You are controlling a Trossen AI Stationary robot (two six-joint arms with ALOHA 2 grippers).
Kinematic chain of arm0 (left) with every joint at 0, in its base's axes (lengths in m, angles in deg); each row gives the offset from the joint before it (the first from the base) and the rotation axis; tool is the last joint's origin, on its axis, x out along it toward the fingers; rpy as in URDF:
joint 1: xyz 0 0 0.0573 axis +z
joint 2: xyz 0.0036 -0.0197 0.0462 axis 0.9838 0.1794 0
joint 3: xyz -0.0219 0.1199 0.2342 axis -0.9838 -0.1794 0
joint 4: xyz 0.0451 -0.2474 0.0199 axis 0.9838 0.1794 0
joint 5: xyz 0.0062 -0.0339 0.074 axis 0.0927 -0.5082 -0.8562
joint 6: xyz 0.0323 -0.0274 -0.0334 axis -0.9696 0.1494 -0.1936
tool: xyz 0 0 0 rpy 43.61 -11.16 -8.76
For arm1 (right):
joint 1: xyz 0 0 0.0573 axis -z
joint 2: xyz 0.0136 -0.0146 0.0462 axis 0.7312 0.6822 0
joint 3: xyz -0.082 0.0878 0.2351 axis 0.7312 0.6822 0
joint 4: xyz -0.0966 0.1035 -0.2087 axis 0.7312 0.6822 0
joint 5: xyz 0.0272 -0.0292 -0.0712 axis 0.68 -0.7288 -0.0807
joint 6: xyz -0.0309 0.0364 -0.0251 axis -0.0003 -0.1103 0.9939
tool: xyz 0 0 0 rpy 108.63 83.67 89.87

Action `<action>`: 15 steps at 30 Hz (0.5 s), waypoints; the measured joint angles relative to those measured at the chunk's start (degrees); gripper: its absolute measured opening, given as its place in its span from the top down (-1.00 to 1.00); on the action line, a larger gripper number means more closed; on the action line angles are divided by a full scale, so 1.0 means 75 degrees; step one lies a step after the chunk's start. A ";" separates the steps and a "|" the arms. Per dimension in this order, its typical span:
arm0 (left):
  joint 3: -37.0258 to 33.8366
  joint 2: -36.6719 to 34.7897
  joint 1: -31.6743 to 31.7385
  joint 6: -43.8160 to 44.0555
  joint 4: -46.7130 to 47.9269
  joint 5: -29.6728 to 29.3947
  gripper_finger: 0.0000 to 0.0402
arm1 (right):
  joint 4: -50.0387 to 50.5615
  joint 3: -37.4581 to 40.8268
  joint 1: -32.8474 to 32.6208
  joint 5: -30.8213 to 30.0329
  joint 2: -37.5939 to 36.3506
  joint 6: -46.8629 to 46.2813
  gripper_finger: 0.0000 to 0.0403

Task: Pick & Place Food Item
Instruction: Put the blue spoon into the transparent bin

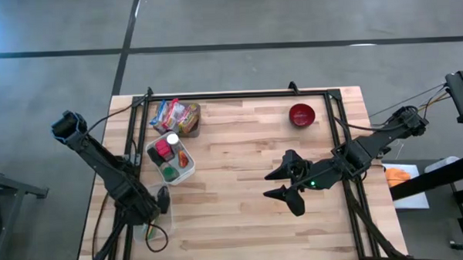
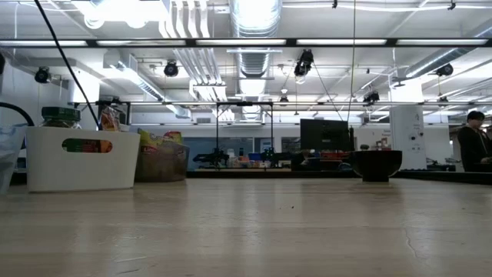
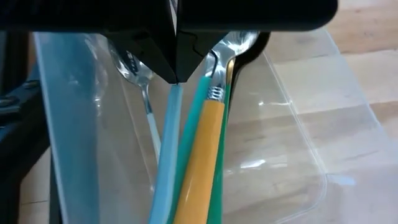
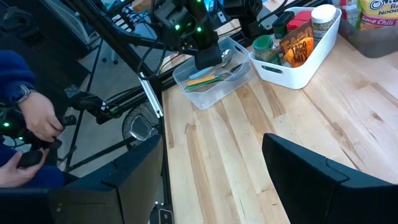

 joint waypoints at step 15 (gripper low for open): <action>-0.0548 0.0000 0.0000 -0.0197 -0.0780 -0.0003 1.00 | 0.0000 0.0000 0.0000 0.0000 0.0000 0.0000 -0.35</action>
